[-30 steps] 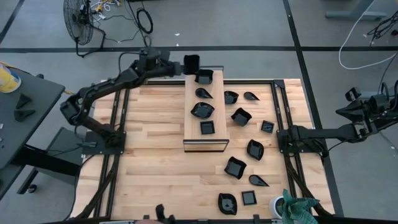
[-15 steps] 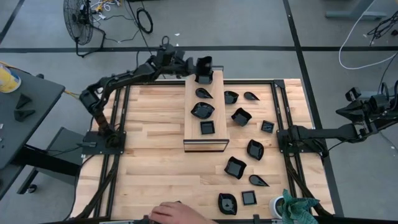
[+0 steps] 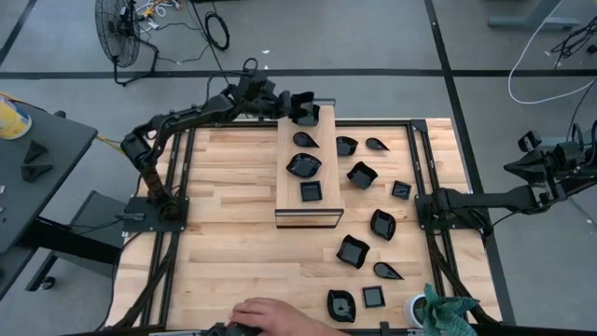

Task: Pick & Place Mini shaped plates
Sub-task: Stack the distorted square plate on top of the distorted square plate on the shelf

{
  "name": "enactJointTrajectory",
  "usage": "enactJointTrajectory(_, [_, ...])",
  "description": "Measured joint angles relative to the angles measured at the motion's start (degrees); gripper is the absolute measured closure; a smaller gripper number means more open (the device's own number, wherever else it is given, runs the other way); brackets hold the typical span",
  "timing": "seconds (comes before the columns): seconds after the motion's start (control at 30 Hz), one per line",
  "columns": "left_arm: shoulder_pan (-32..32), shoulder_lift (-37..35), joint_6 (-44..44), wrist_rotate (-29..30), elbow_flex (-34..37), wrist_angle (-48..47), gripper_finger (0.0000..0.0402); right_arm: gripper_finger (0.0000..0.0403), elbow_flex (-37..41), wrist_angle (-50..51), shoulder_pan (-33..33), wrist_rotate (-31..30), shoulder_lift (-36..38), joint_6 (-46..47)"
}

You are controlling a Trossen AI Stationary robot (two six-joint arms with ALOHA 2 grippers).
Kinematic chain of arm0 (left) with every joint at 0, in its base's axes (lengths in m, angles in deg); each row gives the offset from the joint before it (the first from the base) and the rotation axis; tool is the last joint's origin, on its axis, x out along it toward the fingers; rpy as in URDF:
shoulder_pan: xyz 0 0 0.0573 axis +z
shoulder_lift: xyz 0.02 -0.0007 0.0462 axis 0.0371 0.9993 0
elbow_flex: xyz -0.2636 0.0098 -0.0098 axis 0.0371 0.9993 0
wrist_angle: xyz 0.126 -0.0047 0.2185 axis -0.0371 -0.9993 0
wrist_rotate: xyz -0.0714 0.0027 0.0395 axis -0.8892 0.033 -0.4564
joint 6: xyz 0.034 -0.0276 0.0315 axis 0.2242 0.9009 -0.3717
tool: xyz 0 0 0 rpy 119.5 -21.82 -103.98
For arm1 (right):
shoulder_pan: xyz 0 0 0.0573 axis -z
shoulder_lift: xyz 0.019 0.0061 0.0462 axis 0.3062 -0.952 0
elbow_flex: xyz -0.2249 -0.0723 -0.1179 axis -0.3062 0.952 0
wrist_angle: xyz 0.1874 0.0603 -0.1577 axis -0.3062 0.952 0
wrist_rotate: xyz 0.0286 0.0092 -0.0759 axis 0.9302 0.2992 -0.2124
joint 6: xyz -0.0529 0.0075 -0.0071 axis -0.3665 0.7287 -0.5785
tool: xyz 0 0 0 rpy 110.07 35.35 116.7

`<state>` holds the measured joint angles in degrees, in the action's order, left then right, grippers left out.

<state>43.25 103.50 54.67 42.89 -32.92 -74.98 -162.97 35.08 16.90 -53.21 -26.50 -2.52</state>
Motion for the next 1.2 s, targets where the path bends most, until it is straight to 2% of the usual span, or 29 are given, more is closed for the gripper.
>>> enactJointTrajectory(1.2, [0.1, -0.1, -1.4, -0.8, 0.0, -0.2, 0.0399, 0.0392, 0.0, 0.0, 0.0, 0.0, 0.0, 0.0])
